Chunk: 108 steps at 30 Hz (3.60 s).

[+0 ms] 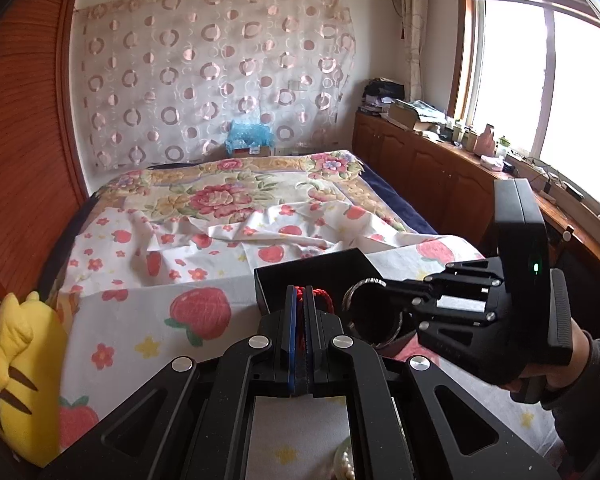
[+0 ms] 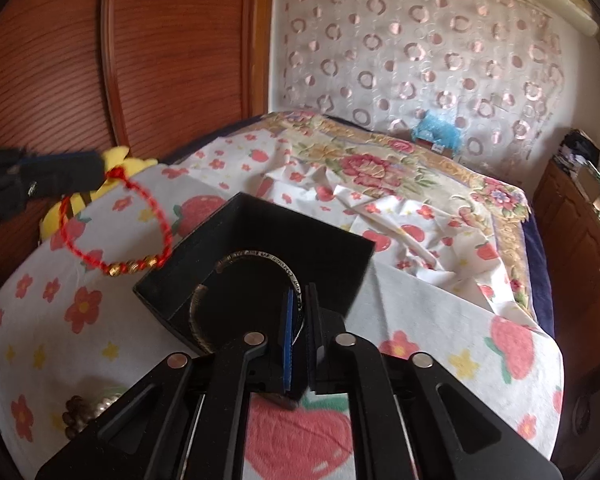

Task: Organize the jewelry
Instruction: 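Lift the silver bangle with the right tool into the black box while left holds red bracelet, then lower the red cord bracelet into the black box and open the left tool, then grasp the silver hair ornament in the pile with the right tool, then grasp the brown wooden bead bracelet with the left tool while the right tool holds the silver ornament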

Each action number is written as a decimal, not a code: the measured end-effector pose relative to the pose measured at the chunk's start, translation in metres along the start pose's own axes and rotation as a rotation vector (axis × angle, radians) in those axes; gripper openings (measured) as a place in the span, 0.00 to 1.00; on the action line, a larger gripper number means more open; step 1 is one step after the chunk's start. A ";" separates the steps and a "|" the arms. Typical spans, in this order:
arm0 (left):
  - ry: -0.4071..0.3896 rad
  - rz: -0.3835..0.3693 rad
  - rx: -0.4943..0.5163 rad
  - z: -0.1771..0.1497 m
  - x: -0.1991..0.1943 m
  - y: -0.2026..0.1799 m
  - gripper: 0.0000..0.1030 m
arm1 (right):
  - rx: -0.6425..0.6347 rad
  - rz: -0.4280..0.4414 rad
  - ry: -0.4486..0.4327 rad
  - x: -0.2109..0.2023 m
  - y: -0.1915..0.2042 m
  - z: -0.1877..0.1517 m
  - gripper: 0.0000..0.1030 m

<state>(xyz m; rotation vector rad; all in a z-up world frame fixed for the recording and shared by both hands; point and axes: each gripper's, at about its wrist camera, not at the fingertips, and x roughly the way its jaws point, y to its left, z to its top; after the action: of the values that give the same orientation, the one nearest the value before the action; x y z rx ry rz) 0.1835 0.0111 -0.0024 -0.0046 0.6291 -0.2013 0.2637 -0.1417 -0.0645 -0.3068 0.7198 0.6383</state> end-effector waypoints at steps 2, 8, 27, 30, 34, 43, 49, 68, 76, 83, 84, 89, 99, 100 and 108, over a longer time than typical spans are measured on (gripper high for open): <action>0.010 -0.002 0.002 0.003 0.009 0.002 0.02 | -0.001 0.032 0.006 0.004 0.000 -0.001 0.16; 0.043 -0.010 0.010 0.008 0.035 0.003 0.02 | 0.017 0.040 -0.011 -0.002 -0.008 -0.002 0.16; 0.064 -0.024 0.026 0.007 0.042 -0.011 0.14 | 0.056 -0.005 -0.050 -0.038 -0.014 -0.020 0.16; 0.058 -0.023 0.020 -0.002 0.029 -0.010 0.14 | 0.063 -0.007 -0.053 -0.049 -0.008 -0.028 0.16; 0.054 -0.023 0.013 -0.021 0.007 -0.009 0.14 | 0.076 -0.010 -0.059 -0.063 0.003 -0.042 0.16; 0.061 -0.013 -0.010 -0.070 -0.034 -0.003 0.14 | 0.115 -0.022 -0.050 -0.084 0.028 -0.080 0.16; 0.078 -0.012 -0.012 -0.097 -0.051 -0.005 0.14 | 0.139 -0.036 -0.035 -0.093 0.040 -0.106 0.16; 0.156 -0.041 -0.004 -0.142 -0.056 -0.015 0.20 | 0.170 0.020 0.053 -0.075 0.059 -0.131 0.41; 0.175 -0.050 -0.010 -0.147 -0.049 -0.016 0.20 | 0.166 0.095 0.110 -0.062 0.060 -0.133 0.41; 0.189 -0.057 -0.016 -0.152 -0.044 -0.018 0.21 | 0.167 0.125 0.121 -0.059 0.060 -0.134 0.38; 0.193 -0.056 -0.019 -0.152 -0.042 -0.017 0.21 | 0.169 0.135 0.120 -0.059 0.060 -0.135 0.35; 0.200 -0.052 -0.026 -0.153 -0.038 -0.015 0.21 | 0.162 0.133 0.115 -0.063 0.062 -0.136 0.20; 0.207 -0.049 -0.024 -0.153 -0.035 -0.015 0.32 | 0.164 0.099 0.040 -0.090 0.060 -0.132 0.14; 0.210 -0.050 -0.022 -0.153 -0.034 -0.014 0.33 | 0.164 0.094 0.032 -0.092 0.060 -0.130 0.14; 0.245 -0.089 -0.009 -0.148 -0.019 -0.016 0.34 | 0.172 0.078 -0.011 -0.106 0.053 -0.125 0.10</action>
<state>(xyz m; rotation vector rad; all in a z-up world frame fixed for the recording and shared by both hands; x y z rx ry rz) 0.0793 0.0076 -0.1103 -0.0166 0.8747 -0.2884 0.1047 -0.2052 -0.0832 -0.1173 0.7732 0.6472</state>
